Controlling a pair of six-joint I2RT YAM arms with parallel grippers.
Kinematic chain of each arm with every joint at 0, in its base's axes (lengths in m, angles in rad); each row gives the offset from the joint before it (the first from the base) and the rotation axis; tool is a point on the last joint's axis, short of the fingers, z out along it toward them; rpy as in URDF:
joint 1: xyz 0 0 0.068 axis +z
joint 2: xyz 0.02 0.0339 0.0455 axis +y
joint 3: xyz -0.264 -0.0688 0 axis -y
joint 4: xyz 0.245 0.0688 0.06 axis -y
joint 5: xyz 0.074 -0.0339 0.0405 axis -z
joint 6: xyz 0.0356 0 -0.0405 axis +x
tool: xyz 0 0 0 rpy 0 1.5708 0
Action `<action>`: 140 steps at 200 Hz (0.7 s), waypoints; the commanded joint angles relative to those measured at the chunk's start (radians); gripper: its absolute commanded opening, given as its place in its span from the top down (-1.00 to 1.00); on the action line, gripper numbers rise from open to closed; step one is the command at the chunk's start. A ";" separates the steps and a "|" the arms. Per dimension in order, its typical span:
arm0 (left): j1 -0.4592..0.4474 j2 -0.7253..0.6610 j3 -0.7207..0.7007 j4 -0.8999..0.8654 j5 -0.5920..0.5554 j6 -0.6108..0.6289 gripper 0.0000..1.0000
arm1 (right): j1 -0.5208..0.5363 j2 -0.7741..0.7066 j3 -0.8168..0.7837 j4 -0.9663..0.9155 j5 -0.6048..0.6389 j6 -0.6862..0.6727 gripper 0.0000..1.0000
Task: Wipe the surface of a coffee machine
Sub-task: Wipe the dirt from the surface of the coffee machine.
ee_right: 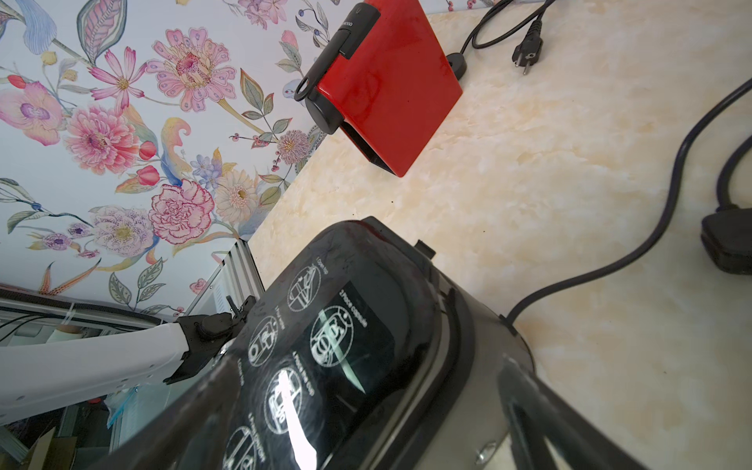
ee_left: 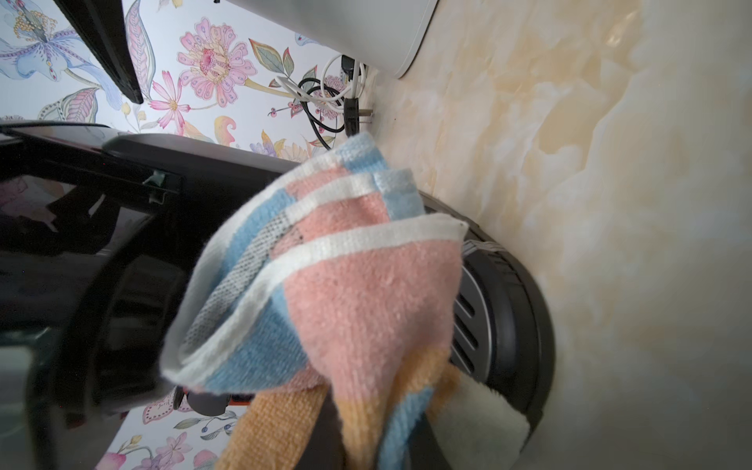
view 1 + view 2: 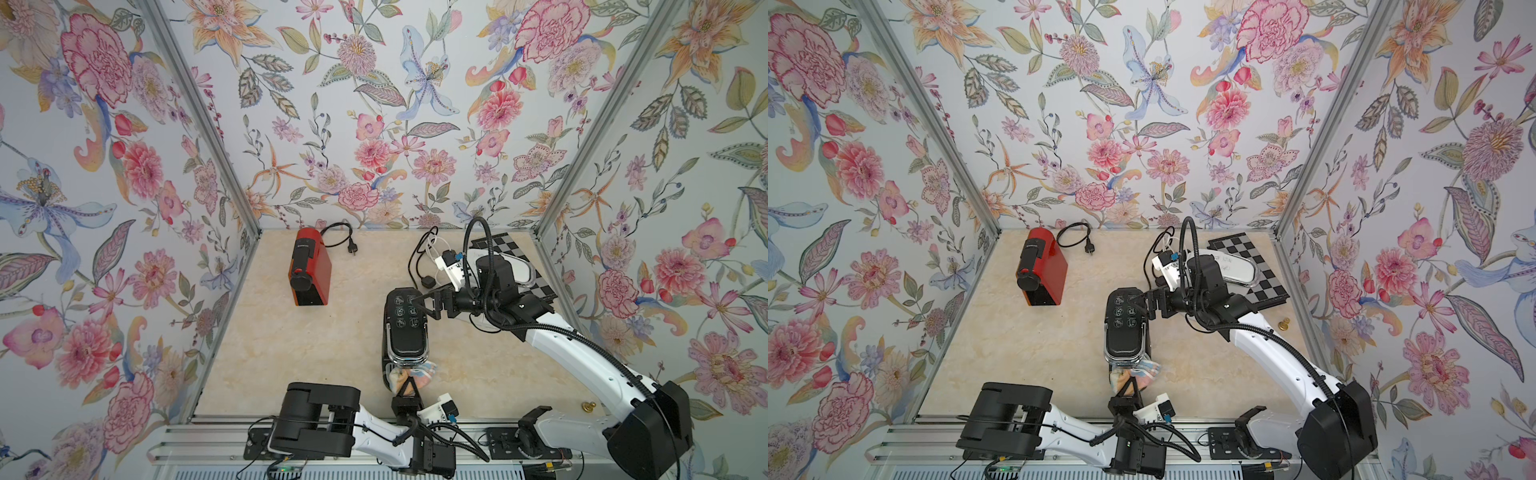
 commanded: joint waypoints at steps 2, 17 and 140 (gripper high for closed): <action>0.044 0.045 0.040 -0.136 -0.019 -0.080 1.00 | 0.016 0.015 0.016 -0.018 0.011 -0.038 -0.99; 0.063 0.060 0.051 -0.134 -0.009 -0.065 1.00 | 0.021 0.022 0.013 -0.017 0.017 -0.044 -0.99; 0.161 0.022 0.006 -0.011 -0.172 0.112 1.00 | 0.071 0.058 0.008 -0.017 0.022 -0.073 -0.99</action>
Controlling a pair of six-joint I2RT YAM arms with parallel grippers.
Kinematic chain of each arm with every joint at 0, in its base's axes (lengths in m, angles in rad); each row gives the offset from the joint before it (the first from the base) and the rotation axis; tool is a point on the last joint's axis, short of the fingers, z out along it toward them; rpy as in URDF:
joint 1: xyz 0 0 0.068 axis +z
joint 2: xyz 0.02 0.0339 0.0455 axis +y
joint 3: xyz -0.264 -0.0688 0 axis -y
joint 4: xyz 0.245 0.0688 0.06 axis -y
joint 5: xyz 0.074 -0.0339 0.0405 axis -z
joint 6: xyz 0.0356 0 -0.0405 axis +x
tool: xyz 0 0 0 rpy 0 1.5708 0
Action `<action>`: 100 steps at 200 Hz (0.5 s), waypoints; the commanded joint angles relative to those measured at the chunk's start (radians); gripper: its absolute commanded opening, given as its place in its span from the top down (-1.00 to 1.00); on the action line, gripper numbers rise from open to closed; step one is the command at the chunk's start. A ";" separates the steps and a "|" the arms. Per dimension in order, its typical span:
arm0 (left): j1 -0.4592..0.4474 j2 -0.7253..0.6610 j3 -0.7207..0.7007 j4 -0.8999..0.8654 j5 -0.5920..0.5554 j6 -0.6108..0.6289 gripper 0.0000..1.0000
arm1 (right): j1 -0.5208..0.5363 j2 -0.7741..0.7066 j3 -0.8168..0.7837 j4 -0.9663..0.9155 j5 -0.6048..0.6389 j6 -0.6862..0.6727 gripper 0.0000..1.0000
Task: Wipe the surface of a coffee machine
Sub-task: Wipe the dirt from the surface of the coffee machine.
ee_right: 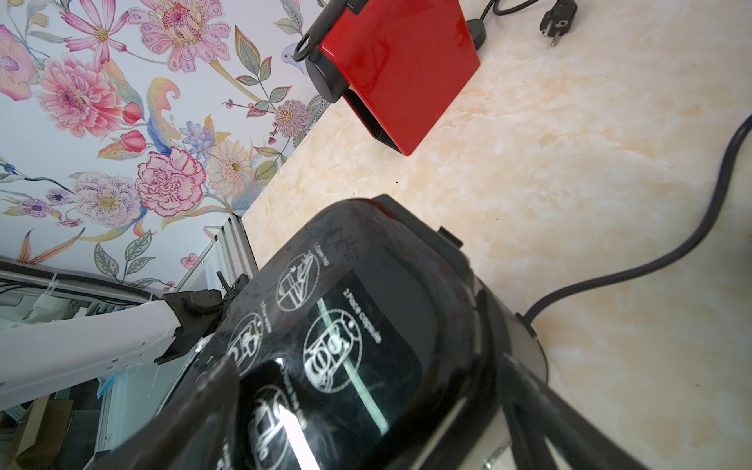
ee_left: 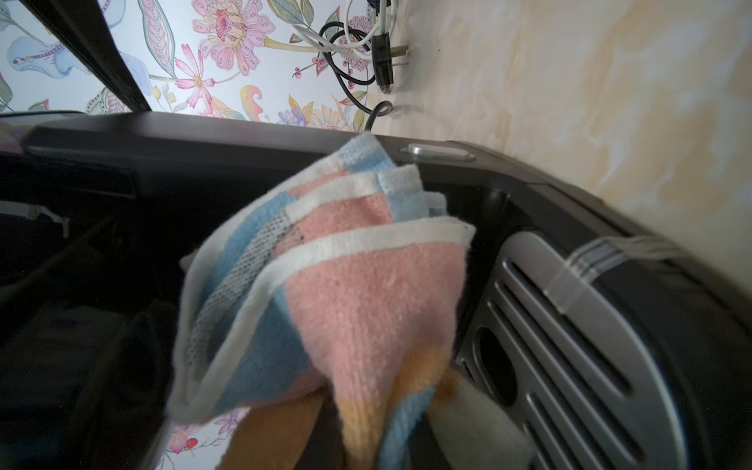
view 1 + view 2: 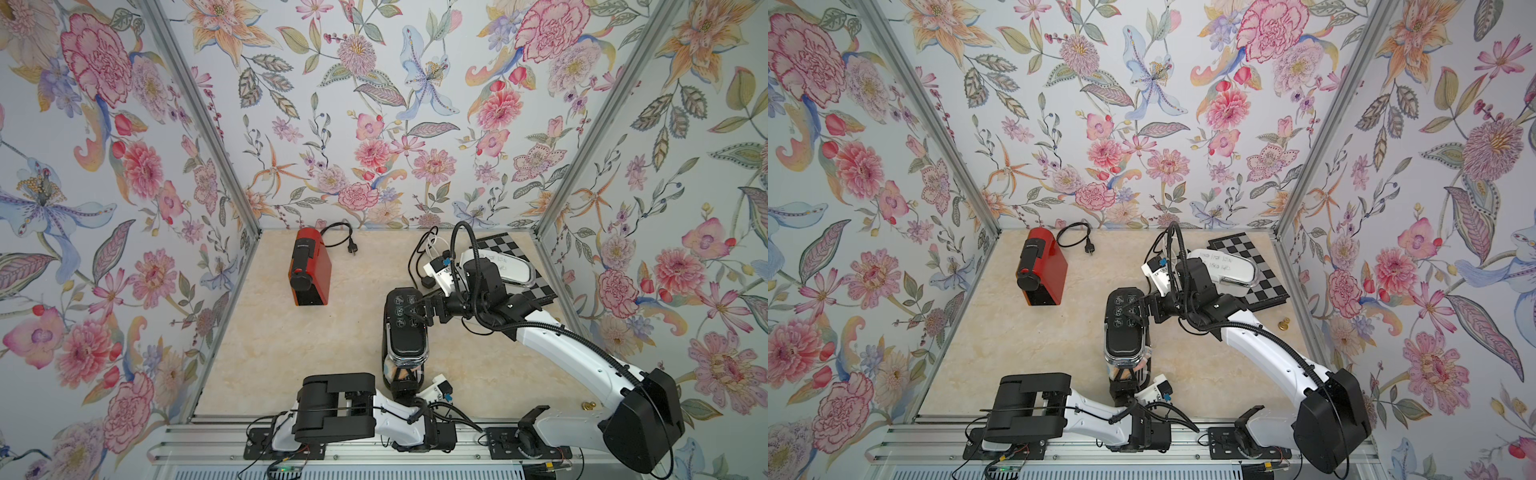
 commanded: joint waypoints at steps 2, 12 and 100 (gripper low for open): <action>0.045 -0.049 -0.046 0.124 -0.084 0.113 1.00 | 0.017 0.017 0.009 -0.020 0.007 -0.029 -0.99; 0.053 -0.077 -0.072 0.225 -0.070 0.201 1.00 | 0.021 0.020 0.013 -0.020 0.005 -0.030 -0.99; 0.085 -0.156 -0.168 0.711 -0.036 0.643 1.00 | 0.036 0.050 0.027 -0.020 -0.003 -0.032 -0.99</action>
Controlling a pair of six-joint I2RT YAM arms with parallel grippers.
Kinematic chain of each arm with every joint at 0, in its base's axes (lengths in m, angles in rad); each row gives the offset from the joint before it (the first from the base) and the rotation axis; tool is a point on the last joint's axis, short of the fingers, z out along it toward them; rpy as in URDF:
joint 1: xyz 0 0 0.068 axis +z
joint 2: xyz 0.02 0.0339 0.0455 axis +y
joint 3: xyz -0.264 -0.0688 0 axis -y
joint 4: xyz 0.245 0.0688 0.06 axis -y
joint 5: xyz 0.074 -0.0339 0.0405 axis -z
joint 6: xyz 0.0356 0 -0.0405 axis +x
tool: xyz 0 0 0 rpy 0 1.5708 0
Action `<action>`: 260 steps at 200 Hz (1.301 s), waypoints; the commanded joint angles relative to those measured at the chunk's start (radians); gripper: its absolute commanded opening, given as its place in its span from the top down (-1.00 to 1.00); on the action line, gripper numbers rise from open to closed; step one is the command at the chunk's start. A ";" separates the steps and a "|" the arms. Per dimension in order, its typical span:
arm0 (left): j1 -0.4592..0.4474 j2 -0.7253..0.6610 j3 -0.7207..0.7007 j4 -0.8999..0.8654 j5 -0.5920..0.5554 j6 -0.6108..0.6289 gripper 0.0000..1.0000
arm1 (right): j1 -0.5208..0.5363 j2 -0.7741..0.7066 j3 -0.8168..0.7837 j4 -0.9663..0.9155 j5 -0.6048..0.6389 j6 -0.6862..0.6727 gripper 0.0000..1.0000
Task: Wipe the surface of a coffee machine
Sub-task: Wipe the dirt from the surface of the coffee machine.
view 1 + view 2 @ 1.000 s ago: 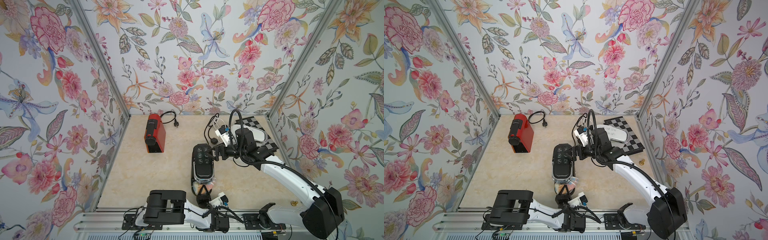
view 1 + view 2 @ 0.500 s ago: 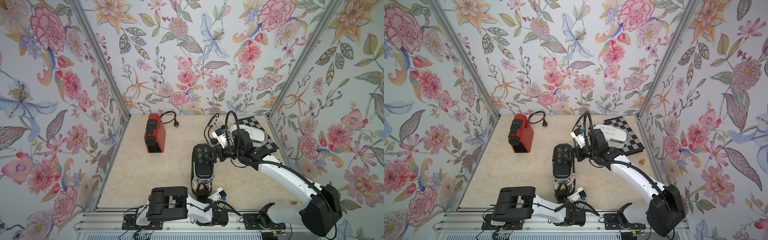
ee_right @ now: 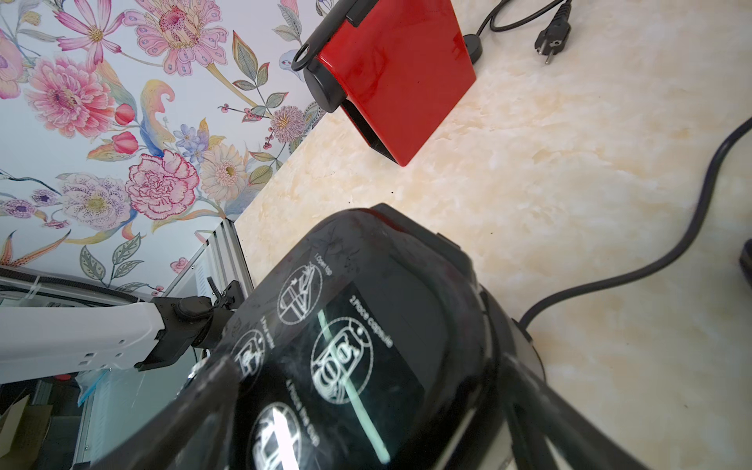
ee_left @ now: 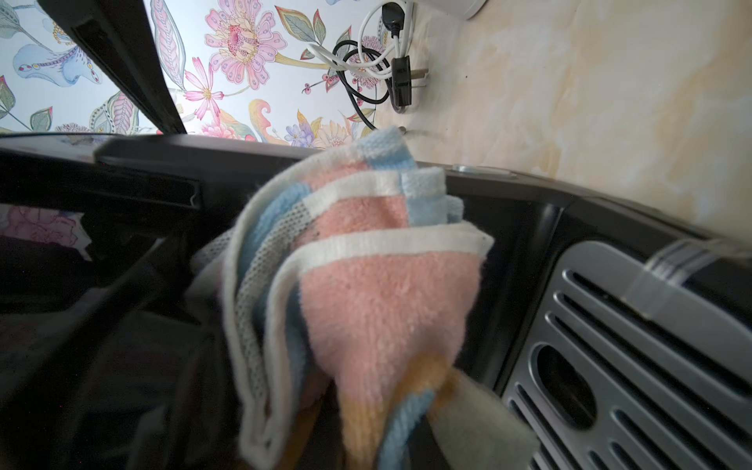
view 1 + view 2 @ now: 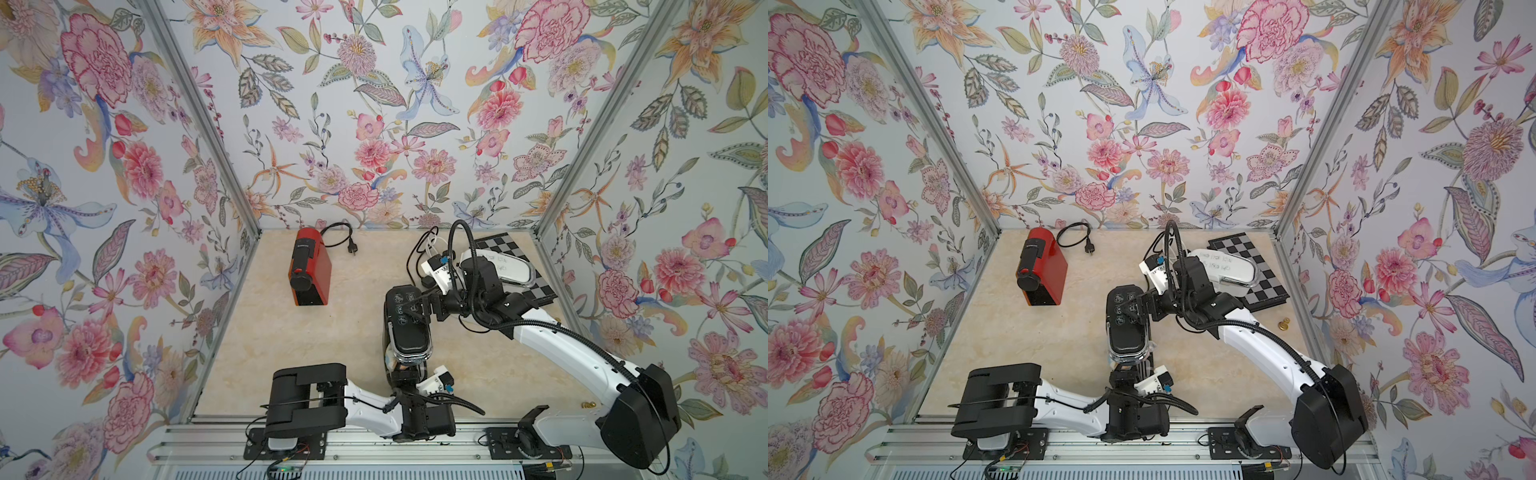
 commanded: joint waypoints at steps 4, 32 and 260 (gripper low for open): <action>0.030 0.028 0.000 0.136 -0.051 0.084 1.00 | 0.024 0.024 0.013 -0.049 -0.028 -0.021 -0.99; 0.047 0.082 0.030 0.065 0.014 0.010 1.00 | 0.024 0.026 0.013 -0.050 -0.028 -0.022 -0.99; 0.044 0.117 0.074 -0.235 0.048 -0.260 1.00 | 0.025 0.046 0.010 -0.050 -0.032 -0.028 -0.99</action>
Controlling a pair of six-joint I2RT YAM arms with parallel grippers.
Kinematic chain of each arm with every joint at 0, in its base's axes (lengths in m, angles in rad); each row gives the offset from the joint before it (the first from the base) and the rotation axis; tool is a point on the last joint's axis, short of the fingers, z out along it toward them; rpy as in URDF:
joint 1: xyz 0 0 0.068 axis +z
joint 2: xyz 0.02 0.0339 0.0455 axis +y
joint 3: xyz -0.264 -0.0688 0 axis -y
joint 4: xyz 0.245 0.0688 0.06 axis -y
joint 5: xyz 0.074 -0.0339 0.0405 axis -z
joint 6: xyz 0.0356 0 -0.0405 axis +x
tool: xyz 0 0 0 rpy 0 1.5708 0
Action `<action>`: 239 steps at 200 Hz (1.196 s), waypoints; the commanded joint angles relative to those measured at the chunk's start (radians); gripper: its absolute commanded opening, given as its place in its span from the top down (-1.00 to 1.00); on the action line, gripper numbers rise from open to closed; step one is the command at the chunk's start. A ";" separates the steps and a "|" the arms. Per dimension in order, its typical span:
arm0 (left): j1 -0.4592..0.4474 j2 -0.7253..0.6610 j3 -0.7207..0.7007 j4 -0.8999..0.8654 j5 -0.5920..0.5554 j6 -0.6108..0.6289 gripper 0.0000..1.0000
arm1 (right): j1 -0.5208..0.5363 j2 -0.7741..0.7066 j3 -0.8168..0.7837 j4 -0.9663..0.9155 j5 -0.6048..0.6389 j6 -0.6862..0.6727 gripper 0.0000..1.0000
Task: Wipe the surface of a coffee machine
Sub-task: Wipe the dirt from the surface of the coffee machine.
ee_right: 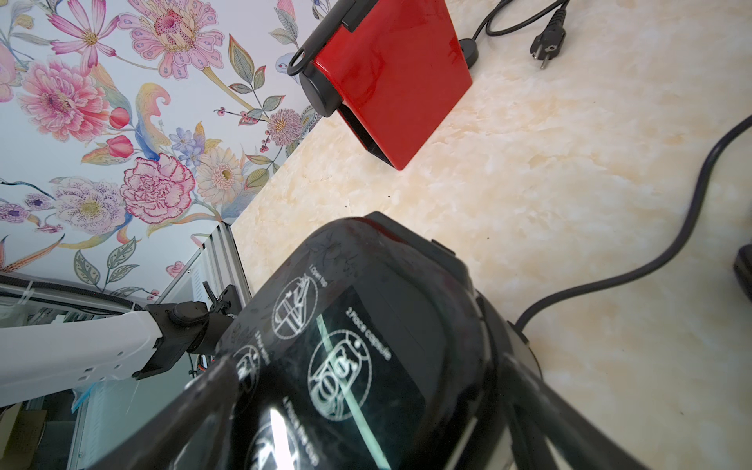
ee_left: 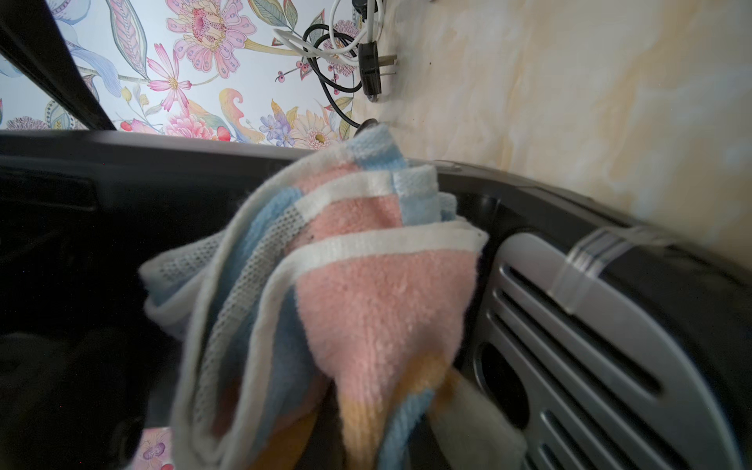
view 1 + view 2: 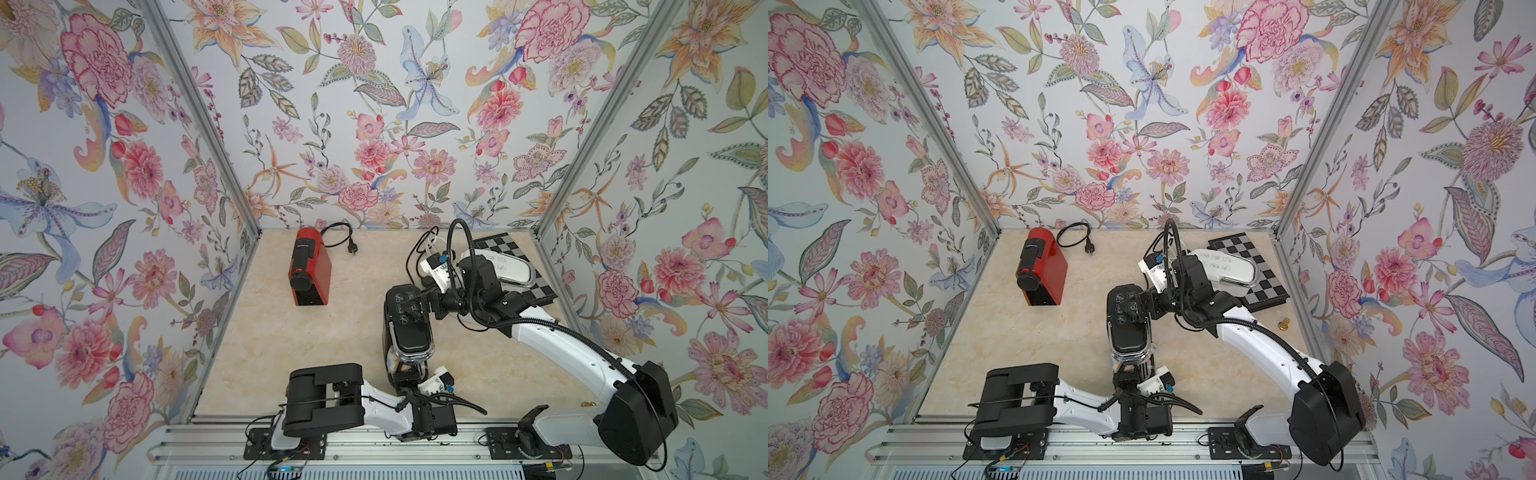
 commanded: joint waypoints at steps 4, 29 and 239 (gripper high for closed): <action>0.035 0.004 0.005 -0.069 0.000 -0.065 1.00 | 0.026 0.030 -0.002 -0.054 -0.039 -0.027 -0.99; 0.023 -0.053 0.024 -0.055 -0.045 -0.012 1.00 | 0.025 0.030 -0.002 -0.054 -0.039 -0.026 -0.99; 0.077 0.015 0.039 -0.418 -0.010 -0.389 1.00 | 0.032 0.066 -0.005 -0.031 -0.053 -0.027 -0.99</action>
